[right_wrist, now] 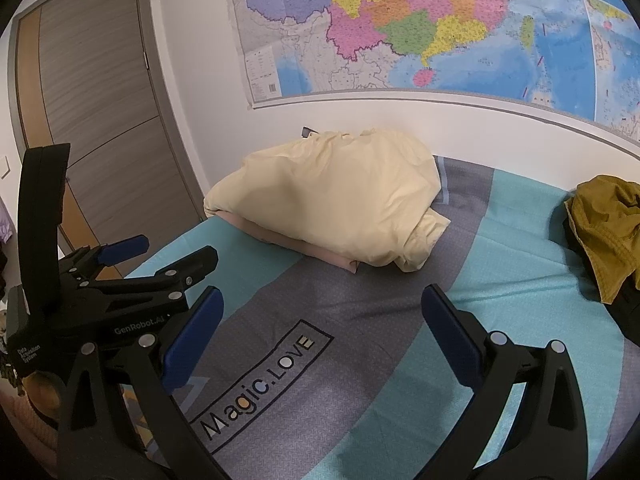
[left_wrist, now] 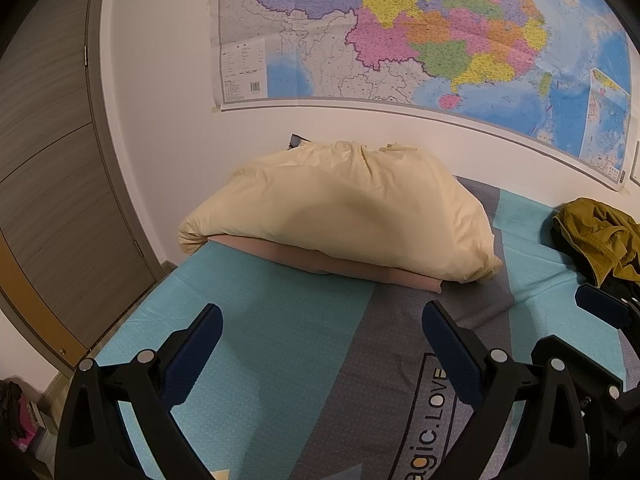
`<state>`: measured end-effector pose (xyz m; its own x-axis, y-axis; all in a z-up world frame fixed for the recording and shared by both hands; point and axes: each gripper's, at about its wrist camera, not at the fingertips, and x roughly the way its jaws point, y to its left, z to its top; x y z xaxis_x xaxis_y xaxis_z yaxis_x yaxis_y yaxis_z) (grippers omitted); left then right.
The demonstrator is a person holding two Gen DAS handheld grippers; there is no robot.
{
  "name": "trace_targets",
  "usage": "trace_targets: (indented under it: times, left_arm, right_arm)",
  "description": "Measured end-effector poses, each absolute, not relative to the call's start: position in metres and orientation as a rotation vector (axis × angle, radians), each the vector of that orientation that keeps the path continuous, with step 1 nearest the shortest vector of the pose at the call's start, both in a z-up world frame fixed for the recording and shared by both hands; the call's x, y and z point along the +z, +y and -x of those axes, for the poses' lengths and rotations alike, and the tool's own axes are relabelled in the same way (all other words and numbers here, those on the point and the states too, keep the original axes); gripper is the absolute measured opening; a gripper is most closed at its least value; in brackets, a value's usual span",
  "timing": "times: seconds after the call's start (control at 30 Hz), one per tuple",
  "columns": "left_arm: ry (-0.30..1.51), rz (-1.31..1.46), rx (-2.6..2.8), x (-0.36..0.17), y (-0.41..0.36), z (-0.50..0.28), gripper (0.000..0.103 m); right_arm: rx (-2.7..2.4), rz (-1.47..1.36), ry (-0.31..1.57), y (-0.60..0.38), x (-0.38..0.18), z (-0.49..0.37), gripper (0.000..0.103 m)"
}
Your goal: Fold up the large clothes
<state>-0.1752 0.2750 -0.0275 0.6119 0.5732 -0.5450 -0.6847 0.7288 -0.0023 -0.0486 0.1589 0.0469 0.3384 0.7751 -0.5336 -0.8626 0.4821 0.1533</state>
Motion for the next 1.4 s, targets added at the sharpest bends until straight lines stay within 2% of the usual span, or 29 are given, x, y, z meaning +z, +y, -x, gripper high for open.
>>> trace_targets:
  times: [1.4]
  left_arm:
    - [0.566, 0.219, 0.732, -0.0352, 0.2779, 0.175, 0.096]
  right_arm:
    - [1.086, 0.169, 0.617, 0.1593, 0.0438, 0.0465, 0.098]
